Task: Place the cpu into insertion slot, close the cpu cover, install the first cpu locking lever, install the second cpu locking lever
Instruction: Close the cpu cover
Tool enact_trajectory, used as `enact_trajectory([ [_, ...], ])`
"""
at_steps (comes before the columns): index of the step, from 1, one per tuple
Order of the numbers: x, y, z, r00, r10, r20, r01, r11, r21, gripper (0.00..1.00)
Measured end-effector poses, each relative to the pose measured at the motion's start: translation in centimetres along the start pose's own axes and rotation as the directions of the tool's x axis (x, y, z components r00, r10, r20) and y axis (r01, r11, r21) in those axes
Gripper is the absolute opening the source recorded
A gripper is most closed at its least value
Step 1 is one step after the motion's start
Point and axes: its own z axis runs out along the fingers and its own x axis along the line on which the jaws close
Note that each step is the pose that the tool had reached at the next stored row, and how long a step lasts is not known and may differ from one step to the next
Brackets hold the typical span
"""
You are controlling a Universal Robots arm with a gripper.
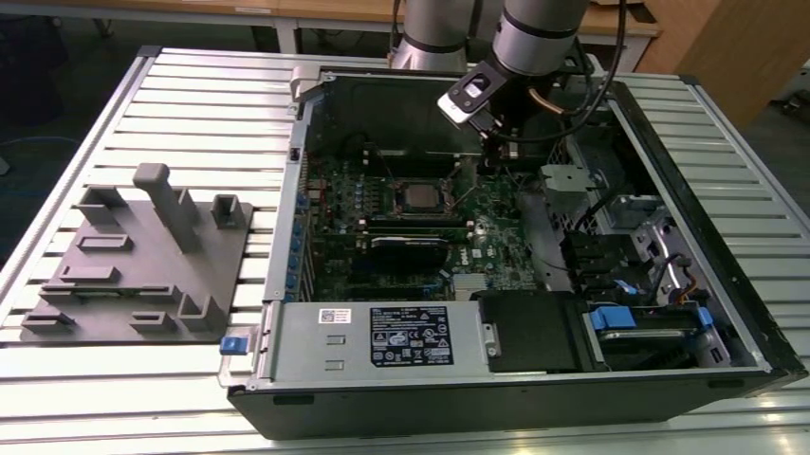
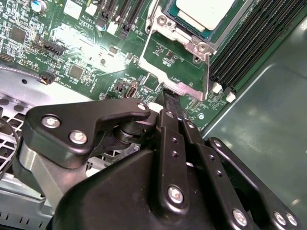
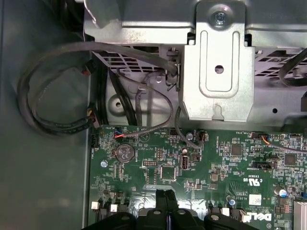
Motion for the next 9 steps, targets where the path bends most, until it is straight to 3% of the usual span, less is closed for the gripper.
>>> enact_trajectory([
  [9,0.00,-0.26,0.07,1.0000,0.000,0.0000,0.000,1.0000,0.0019,0.11],
])
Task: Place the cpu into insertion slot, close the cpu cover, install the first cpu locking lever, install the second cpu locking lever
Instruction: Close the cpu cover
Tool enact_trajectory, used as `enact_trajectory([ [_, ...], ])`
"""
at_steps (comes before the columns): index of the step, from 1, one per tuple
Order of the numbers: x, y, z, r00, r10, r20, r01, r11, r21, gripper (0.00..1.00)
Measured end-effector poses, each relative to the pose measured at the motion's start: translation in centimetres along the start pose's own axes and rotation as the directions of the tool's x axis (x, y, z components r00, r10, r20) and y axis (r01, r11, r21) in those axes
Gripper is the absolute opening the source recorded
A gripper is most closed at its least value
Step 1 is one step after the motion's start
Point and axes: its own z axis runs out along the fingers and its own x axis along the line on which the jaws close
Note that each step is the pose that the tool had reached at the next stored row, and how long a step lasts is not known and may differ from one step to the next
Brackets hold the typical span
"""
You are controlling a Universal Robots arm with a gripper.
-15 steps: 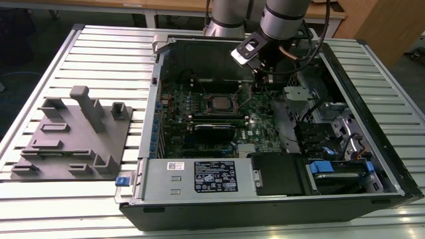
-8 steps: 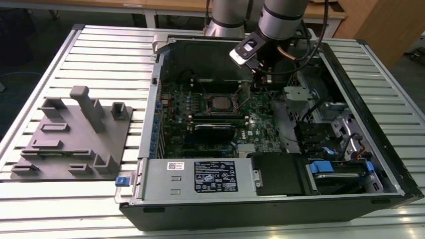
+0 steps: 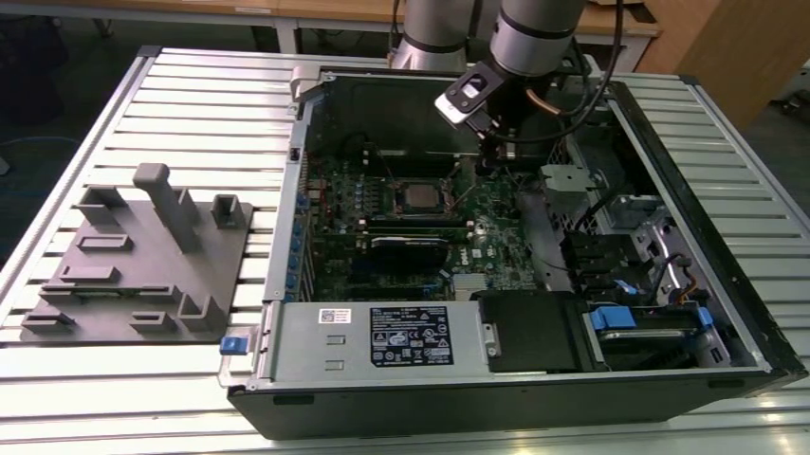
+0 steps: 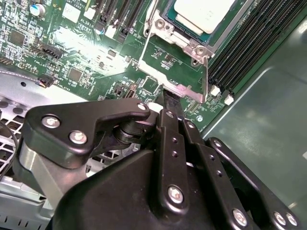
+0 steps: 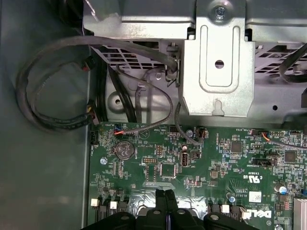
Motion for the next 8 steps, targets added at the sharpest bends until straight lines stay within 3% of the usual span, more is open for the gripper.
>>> enact_trajectory([
  [8,0.00,-0.30,0.12,1.0000,0.000,-0.0001,0.000,1.0000,0.0022,0.11],
])
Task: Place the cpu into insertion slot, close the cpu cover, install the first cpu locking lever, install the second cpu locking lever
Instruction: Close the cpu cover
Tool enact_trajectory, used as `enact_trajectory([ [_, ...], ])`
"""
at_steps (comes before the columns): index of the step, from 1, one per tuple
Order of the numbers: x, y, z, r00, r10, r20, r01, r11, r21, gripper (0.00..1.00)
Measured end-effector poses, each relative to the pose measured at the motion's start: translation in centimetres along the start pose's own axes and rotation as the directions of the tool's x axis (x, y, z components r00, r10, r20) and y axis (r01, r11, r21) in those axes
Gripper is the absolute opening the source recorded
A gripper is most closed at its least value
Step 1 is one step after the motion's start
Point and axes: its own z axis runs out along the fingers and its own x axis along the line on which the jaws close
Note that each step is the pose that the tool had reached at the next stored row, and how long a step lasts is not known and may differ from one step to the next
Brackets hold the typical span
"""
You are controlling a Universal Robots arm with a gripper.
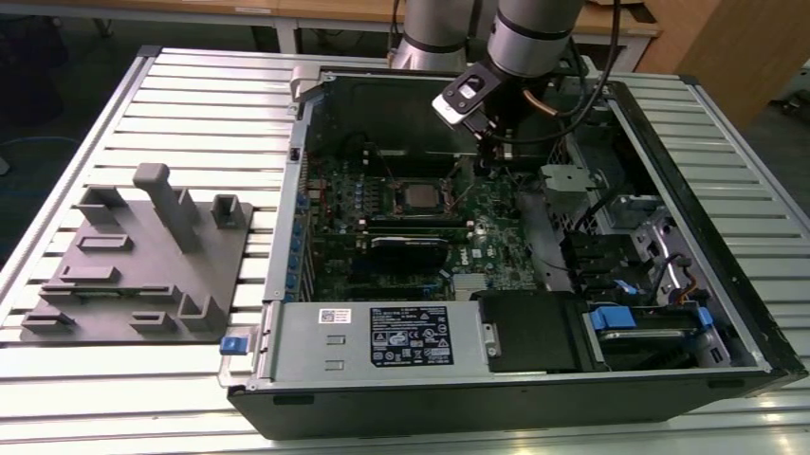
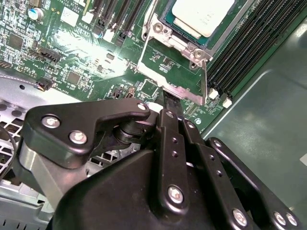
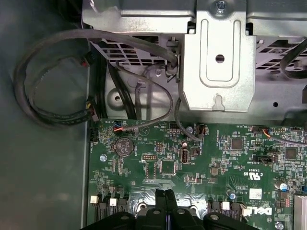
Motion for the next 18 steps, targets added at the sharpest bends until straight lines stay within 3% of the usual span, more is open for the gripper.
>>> enact_trajectory([
  [18,0.00,-0.36,0.20,1.0000,0.000,-0.0001,0.000,1.0000,0.0043,0.11],
])
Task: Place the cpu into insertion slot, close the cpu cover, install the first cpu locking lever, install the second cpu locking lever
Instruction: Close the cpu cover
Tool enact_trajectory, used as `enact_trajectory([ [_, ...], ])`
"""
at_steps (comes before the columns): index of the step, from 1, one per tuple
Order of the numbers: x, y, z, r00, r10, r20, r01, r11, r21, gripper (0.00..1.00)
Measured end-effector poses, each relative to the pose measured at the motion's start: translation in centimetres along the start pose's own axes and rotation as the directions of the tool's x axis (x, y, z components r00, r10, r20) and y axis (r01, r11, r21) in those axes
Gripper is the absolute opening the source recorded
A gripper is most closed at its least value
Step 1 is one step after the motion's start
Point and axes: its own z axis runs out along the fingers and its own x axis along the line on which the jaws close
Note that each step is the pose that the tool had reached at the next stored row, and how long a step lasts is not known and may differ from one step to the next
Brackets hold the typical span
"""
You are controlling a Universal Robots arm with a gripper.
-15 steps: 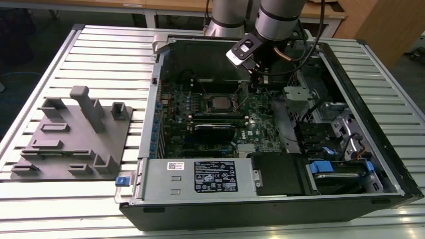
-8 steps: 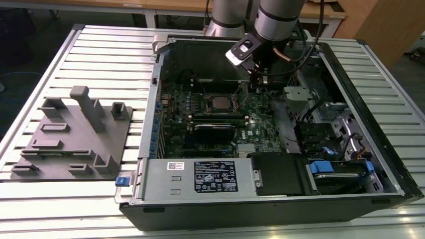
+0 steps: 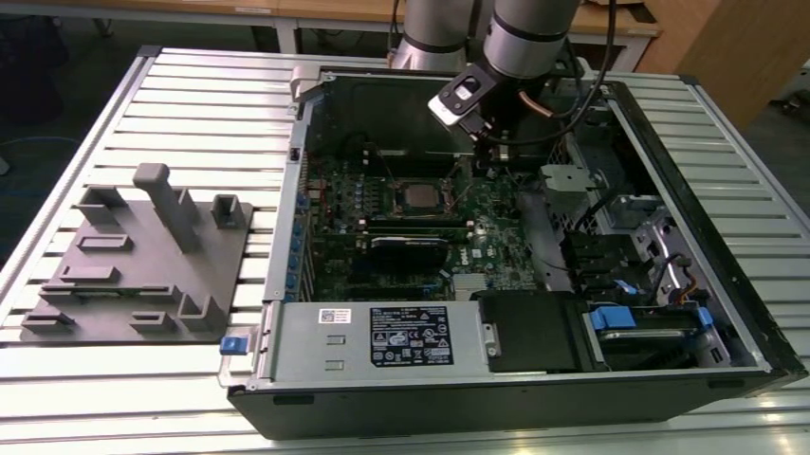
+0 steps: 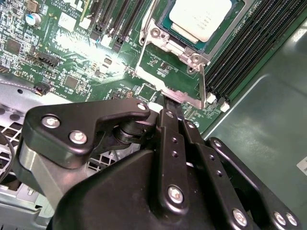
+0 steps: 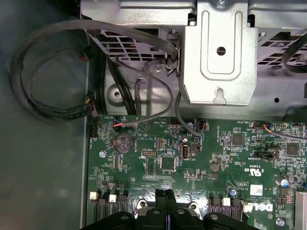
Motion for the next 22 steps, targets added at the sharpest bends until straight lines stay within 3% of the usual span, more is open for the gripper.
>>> enact_trajectory([
  [12,0.00,-0.19,0.11,1.0000,0.000,0.0000,0.000,1.0000,0.0025,0.11],
  [14,-0.01,-0.58,0.37,1.0000,0.001,-0.0002,0.000,0.9999,0.0102,0.11],
  [22,-0.01,-0.86,0.55,1.0000,0.001,-0.0003,-0.001,0.9999,0.0146,0.11],
])
